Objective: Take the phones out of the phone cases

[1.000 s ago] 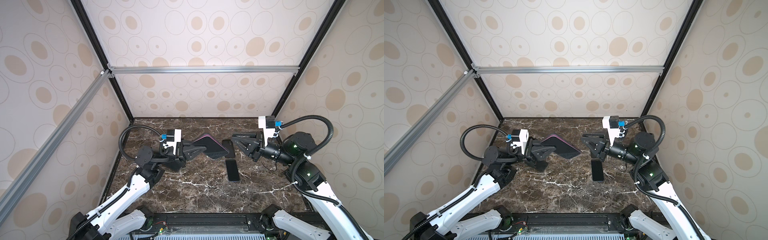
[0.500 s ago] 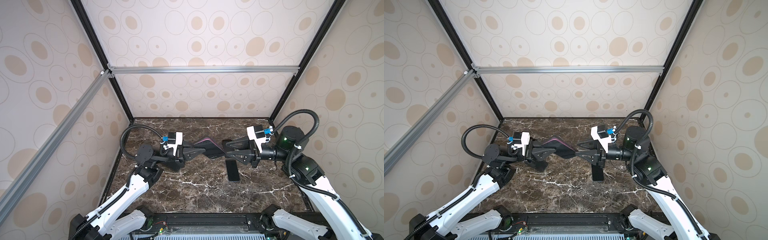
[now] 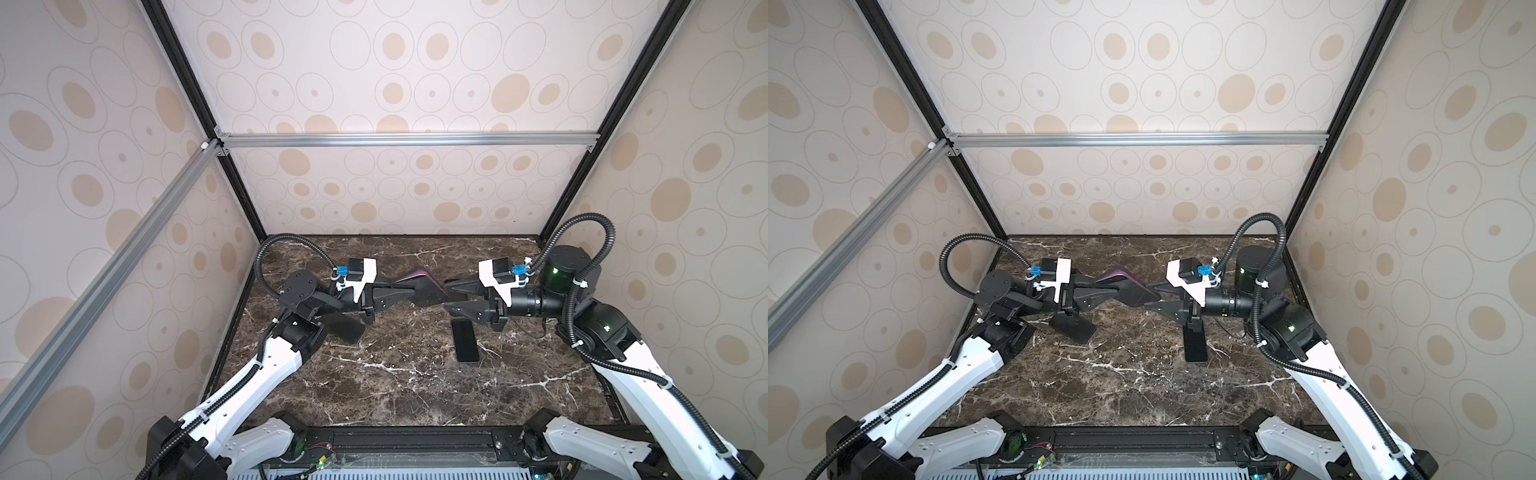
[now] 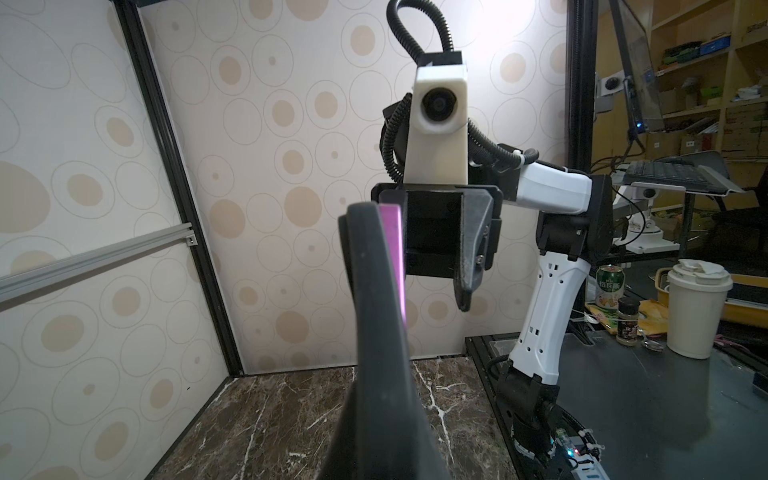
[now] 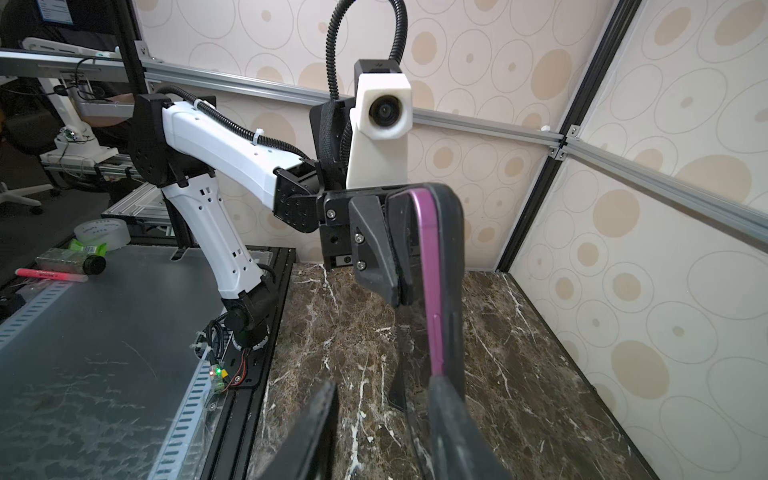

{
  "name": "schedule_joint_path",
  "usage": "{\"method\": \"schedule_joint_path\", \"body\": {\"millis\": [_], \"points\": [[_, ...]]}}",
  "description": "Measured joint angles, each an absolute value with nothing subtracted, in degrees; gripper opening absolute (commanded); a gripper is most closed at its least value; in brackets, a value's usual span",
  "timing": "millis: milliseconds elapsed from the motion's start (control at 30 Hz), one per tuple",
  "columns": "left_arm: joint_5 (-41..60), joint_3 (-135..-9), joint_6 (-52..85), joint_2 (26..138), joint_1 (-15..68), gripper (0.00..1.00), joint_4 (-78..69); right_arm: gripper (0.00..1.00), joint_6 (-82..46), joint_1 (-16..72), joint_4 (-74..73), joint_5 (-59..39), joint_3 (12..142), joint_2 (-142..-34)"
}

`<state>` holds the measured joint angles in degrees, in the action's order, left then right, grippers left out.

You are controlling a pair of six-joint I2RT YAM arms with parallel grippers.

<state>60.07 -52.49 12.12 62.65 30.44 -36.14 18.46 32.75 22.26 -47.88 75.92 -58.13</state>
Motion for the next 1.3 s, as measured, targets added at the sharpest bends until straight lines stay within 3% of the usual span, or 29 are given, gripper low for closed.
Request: {"method": "schedule_joint_path", "body": {"millis": [1300], "points": [[62.52, -52.53, 12.47, 62.41, 29.89, 0.0, -36.4, 0.35, 19.38, 35.62, 20.32, -43.09, 76.18, -58.5]]}}
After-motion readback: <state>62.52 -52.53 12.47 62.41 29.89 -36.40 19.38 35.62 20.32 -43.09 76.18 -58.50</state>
